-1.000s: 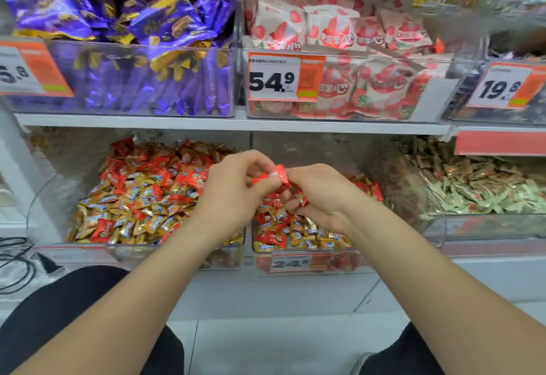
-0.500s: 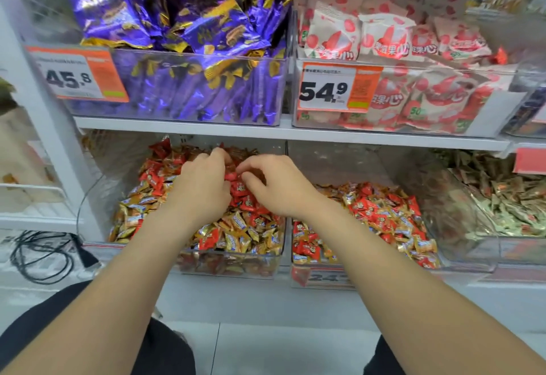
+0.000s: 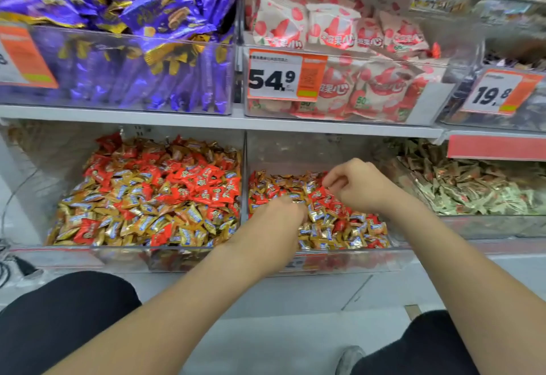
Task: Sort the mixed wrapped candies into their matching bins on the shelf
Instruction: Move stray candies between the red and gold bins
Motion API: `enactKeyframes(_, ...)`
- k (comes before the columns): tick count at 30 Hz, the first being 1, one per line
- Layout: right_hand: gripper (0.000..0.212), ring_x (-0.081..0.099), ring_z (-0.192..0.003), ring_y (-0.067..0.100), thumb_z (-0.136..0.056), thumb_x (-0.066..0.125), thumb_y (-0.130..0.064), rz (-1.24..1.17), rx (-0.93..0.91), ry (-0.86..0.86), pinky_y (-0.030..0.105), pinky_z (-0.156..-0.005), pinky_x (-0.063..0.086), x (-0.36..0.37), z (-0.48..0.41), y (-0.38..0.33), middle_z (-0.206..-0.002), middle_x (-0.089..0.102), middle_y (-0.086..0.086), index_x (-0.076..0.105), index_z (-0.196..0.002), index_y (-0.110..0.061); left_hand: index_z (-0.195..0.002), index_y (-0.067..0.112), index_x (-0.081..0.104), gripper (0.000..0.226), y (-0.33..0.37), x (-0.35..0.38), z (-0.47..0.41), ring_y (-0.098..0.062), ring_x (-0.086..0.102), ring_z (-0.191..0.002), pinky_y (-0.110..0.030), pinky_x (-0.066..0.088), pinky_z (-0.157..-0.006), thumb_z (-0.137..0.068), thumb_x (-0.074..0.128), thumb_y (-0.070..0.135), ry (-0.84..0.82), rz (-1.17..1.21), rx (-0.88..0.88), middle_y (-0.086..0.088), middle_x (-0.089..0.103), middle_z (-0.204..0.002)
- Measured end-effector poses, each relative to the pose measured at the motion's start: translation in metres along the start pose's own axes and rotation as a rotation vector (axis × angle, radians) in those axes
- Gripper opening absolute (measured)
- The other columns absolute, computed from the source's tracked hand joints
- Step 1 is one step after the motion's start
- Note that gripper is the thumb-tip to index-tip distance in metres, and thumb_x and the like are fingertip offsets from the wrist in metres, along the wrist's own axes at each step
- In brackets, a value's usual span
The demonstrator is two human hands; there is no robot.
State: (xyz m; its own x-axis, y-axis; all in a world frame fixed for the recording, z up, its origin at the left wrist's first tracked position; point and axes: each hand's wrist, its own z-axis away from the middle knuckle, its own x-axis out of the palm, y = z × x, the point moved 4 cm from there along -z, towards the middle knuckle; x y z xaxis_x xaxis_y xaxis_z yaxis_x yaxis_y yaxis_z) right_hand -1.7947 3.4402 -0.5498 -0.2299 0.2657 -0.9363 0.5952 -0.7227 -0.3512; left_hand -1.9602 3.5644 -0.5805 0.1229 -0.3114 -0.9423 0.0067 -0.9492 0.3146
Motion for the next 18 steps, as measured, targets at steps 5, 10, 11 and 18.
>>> enactKeyframes(5, 0.064, 0.063, -0.116, 0.015, -0.085, 0.070, -0.002, 0.098, -0.025, -0.203, 0.033, -0.093, 0.055, 0.018, 0.004, 0.041, -0.133, 0.064, -0.003, 0.059, -0.144, -0.025, -0.107, 0.004, 0.056, 0.013, 0.009, 0.006, -0.022, -0.039, 0.060, -0.114, -0.041, 0.049, -0.082, -0.096, 0.056, -0.002, -0.249, -0.122, -0.292, -0.020, 0.055, -0.118)
enactKeyframes(10, 0.109, 0.037, -0.143, 0.031, -0.077, 0.069, 0.008, 0.122, -0.117, -0.312, 0.044, -0.103, 0.049, 0.040, -0.010, 0.038, -0.155, 0.034, 0.003, 0.024, -0.161, -0.043, -0.131, -0.001, 0.053, 0.034, 0.000, 0.026, -0.043, -0.031, 0.057, -0.103, -0.036, 0.049, -0.083, -0.097, 0.052, -0.004, -0.391, -0.124, -0.414, -0.017, 0.054, -0.119)
enactKeyframes(11, 0.111, 0.035, -0.144, 0.031, -0.076, 0.068, 0.009, 0.148, -0.139, -0.341, 0.046, -0.107, 0.048, 0.045, -0.014, 0.036, -0.157, 0.032, 0.002, 0.023, -0.161, -0.045, -0.127, -0.002, 0.055, 0.032, -0.001, 0.029, -0.046, -0.029, 0.056, -0.094, -0.032, 0.048, -0.077, -0.096, 0.052, -0.007, -0.401, -0.099, -0.427, -0.014, 0.054, -0.109)
enactKeyframes(18, 0.060, 0.054, -0.113, 0.021, -0.091, 0.067, 0.003, 0.184, -0.176, -0.355, 0.040, -0.093, 0.052, 0.056, -0.031, 0.038, -0.124, 0.055, 0.001, 0.057, -0.137, -0.033, -0.109, 0.002, 0.065, 0.026, -0.007, 0.042, -0.056, -0.029, 0.061, -0.097, -0.035, 0.054, -0.077, -0.089, 0.053, -0.010, -0.421, -0.019, -0.381, -0.015, 0.062, -0.115)
